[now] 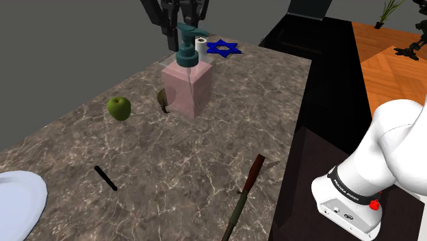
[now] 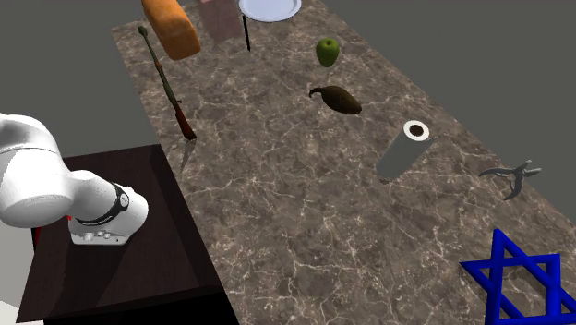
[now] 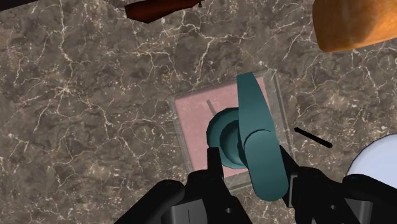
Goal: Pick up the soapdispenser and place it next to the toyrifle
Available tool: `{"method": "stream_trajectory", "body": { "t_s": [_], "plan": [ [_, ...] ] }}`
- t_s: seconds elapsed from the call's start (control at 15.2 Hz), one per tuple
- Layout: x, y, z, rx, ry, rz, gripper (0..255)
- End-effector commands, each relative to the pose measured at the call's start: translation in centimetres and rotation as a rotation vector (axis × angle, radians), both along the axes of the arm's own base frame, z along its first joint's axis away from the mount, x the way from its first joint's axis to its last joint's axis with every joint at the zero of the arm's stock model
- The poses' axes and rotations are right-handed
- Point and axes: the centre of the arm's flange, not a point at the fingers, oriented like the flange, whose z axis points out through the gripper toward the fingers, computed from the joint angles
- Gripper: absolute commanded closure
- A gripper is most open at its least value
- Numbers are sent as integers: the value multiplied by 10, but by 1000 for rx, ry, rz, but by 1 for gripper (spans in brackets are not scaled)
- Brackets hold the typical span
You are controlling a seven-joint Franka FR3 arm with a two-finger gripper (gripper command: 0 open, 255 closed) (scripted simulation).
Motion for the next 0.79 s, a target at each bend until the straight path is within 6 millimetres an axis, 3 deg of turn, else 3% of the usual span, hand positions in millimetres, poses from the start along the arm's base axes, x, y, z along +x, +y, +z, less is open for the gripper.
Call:
{"method": "stream_trajectory", "body": {
  "t_s": [0.0,0.73],
  "plan": [
    [-4,5,-9,0,0,-3,255],
    [-4,5,-67,0,0,-3,255]
  ]
}}
